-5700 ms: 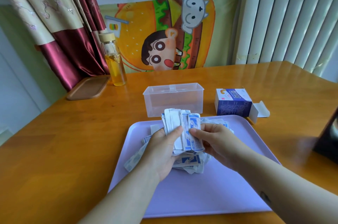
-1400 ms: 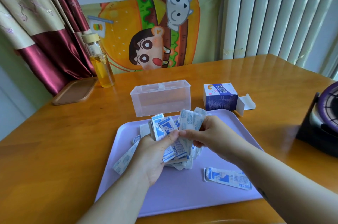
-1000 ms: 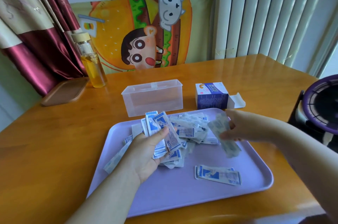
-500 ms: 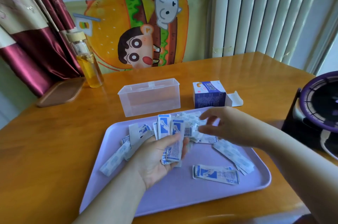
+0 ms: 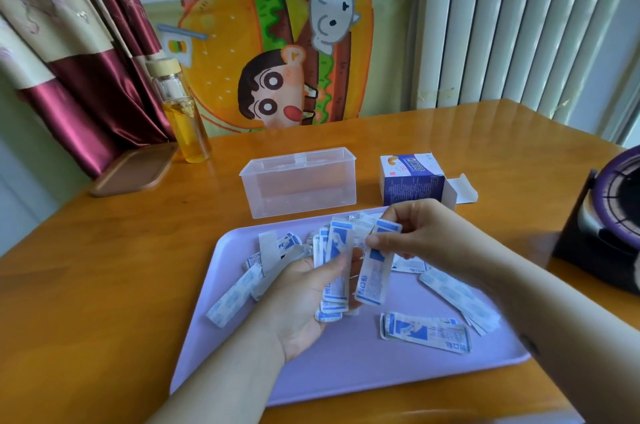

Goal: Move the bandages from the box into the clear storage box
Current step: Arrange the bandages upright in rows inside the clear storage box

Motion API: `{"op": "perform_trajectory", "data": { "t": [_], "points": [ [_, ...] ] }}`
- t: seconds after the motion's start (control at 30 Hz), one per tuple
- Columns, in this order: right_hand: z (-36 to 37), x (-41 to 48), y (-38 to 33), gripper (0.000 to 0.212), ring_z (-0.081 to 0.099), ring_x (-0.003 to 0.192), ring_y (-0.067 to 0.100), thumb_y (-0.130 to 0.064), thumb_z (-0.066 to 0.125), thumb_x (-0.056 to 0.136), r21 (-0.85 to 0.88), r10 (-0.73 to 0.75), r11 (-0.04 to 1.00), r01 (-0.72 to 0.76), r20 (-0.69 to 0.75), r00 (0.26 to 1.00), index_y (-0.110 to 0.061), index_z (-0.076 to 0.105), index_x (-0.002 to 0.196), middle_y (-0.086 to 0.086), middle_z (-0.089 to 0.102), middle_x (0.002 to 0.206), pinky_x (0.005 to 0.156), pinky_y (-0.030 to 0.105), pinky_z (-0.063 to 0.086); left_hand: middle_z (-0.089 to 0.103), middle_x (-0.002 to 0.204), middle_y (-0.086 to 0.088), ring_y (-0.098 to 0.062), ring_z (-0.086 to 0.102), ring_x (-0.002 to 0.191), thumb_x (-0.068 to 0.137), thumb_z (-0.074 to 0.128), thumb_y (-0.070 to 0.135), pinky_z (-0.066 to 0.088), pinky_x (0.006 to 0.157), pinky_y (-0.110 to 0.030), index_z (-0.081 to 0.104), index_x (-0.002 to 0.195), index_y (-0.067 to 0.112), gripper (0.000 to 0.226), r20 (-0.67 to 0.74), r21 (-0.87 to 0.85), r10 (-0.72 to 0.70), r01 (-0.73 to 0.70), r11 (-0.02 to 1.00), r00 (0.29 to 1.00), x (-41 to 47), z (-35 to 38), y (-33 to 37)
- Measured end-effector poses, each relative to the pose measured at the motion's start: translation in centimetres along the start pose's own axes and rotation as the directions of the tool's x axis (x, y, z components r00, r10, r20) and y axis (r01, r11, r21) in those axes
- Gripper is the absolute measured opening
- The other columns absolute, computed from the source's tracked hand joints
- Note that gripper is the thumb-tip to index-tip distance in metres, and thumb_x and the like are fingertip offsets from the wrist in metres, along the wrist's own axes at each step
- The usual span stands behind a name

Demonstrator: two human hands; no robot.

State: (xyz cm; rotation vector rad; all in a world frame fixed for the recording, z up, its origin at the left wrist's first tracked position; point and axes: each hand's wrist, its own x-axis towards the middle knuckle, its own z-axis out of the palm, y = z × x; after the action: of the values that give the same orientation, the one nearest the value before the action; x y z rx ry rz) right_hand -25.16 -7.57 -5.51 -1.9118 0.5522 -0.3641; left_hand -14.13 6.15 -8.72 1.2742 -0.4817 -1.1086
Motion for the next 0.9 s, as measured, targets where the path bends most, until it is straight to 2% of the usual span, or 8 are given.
{"op": "perform_trajectory", "data": {
  "t": [0.1,0.17,0.27,0.37,0.5,0.73,0.83,0.9],
  "points": [
    [0.0,0.0,-0.3,0.033,0.062,0.064,0.005,-0.035,0.075,0.06,0.086,-0.045,0.995,0.042,0.04,0.998,-0.01,0.062,0.075,-0.003,0.069,0.066,0.06,0.021,0.047,0.068,0.107,-0.02,-0.03,0.061,0.091,0.084,0.062,0.017,0.049,0.064,-0.031,0.064,0.113,0.002,0.033,-0.006,0.048,0.019,-0.019,0.999,1.0,0.0,0.4,-0.2],
    [0.6,0.2,-0.2,0.03,0.064,0.069,0.009,-0.032,0.077,0.063,0.026,-0.068,0.997,0.068,-0.019,0.998,-0.014,0.061,0.079,0.007,0.07,0.074,0.066,0.031,0.053,0.067,0.106,-0.022,-0.029,0.061,0.089,0.078,0.065,0.017,0.05,0.059,-0.026,0.064,0.11,0.002,0.036,0.003,0.072,0.033,-0.033,0.997,0.999,0.0,0.7,-0.3],
    [1.2,0.2,-0.1,0.025,0.063,0.061,0.001,-0.024,0.077,0.073,0.028,-0.028,0.999,0.03,-0.055,0.998,-0.013,0.062,0.091,0.002,0.067,0.083,0.051,0.017,0.048,0.07,0.104,-0.017,-0.03,0.065,0.092,0.079,0.064,0.02,0.049,0.064,-0.028,0.066,0.106,0.008,0.029,0.02,0.104,0.044,-0.045,0.994,0.999,0.0,0.7,-0.3],
    [1.6,0.2,0.1,0.016,0.06,0.052,0.005,-0.019,0.074,0.078,0.066,0.005,0.998,-0.007,0.026,1.0,-0.008,0.065,0.083,-0.005,0.067,0.064,0.049,0.016,0.045,0.071,0.104,-0.015,-0.028,0.066,0.098,0.094,0.051,0.02,0.051,0.068,-0.029,0.065,0.106,0.013,0.02,0.058,0.065,0.006,-0.01,0.998,0.998,-0.1,0.4,0.0],
    [1.5,0.4,0.4,0.019,0.055,0.045,0.0,-0.016,0.074,0.078,0.066,0.029,0.997,-0.028,-0.007,1.0,-0.01,0.059,0.069,-0.011,0.062,0.049,0.046,0.014,0.041,0.071,0.105,-0.015,-0.024,0.071,0.088,0.101,0.033,0.025,0.058,0.065,-0.031,0.062,0.115,0.013,0.034,0.131,-0.083,-0.094,0.105,0.991,0.987,-0.6,-0.2,0.7],
    [0.0,0.0,-0.3,0.017,0.054,0.051,0.001,-0.015,0.073,0.076,0.111,0.005,0.994,-0.019,0.121,0.993,-0.006,0.062,0.084,-0.006,0.067,0.059,0.047,0.013,0.04,0.071,0.103,-0.016,-0.022,0.07,0.086,0.095,0.047,0.018,0.056,0.071,-0.033,0.067,0.104,0.002,0.027,0.053,0.106,0.035,-0.041,0.994,0.998,-0.2,-0.4,0.5],
    [0.4,0.2,-0.3,0.022,0.055,0.053,0.0,-0.021,0.075,0.075,-0.022,-0.012,1.0,0.013,0.078,0.997,-0.02,0.065,0.095,-0.011,0.065,0.059,0.051,0.015,0.044,0.073,0.1,-0.013,-0.021,0.069,0.087,0.093,0.051,0.023,0.054,0.073,-0.033,0.07,0.097,0.012,0.022,0.023,0.231,0.084,-0.087,0.969,0.996,-0.1,0.1,0.3],
    [0.7,0.3,-0.4,0.015,0.056,0.054,0.001,-0.027,0.075,0.076,-0.105,-0.013,0.994,0.018,0.054,0.998,-0.02,0.068,0.087,-0.009,0.068,0.068,0.053,0.015,0.046,0.073,0.101,-0.01,-0.021,0.069,0.093,0.095,0.048,0.026,0.053,0.082,-0.037,0.069,0.099,0.015,0.024,0.003,0.287,0.101,-0.098,0.953,0.995,0.0,0.4,0.5]
  ]
}}
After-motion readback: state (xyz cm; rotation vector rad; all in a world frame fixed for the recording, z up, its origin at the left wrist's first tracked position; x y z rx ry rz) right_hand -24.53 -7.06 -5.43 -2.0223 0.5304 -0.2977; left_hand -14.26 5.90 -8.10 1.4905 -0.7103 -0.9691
